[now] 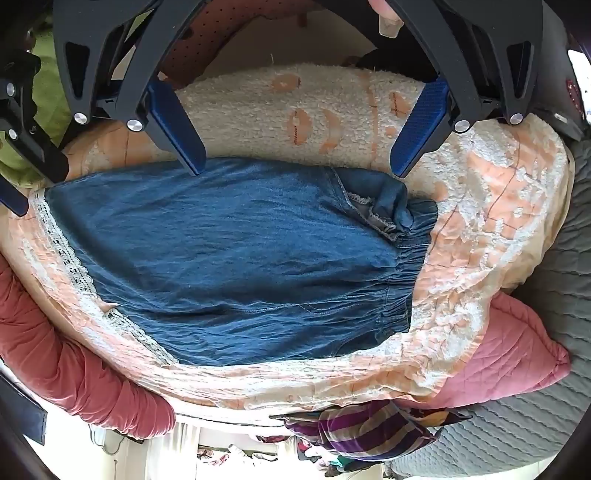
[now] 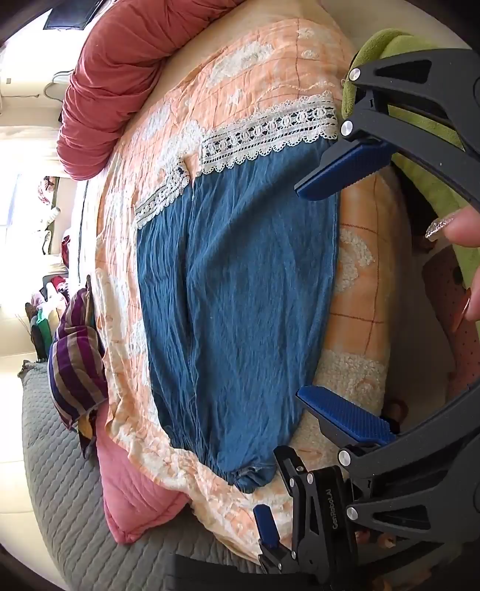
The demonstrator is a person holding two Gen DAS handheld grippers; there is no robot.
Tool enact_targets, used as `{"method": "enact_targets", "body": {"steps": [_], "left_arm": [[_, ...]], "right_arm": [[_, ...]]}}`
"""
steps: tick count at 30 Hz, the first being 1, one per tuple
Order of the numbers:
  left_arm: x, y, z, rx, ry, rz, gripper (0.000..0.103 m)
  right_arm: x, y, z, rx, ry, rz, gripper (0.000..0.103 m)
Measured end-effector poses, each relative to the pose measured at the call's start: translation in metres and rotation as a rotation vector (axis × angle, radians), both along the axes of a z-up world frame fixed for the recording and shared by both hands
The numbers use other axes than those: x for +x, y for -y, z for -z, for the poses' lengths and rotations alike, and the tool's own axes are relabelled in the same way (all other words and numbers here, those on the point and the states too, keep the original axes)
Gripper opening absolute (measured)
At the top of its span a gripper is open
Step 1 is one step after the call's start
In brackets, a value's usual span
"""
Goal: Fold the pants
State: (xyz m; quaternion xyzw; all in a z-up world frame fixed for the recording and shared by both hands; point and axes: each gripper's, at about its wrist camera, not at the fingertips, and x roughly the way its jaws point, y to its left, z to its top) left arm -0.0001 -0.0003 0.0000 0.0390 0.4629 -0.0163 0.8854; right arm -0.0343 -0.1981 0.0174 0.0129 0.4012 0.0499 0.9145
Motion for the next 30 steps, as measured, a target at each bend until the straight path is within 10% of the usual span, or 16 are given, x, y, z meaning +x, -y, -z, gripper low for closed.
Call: {"method": "enact_targets", "body": {"steps": [30], "left_arm": [[-0.001,-0.001,-0.008,-0.008,0.013,-0.013,0.099]], "right_arm": [[-0.003,-0.002,-0.001,-0.016,0.006,0.006,0.095]]}}
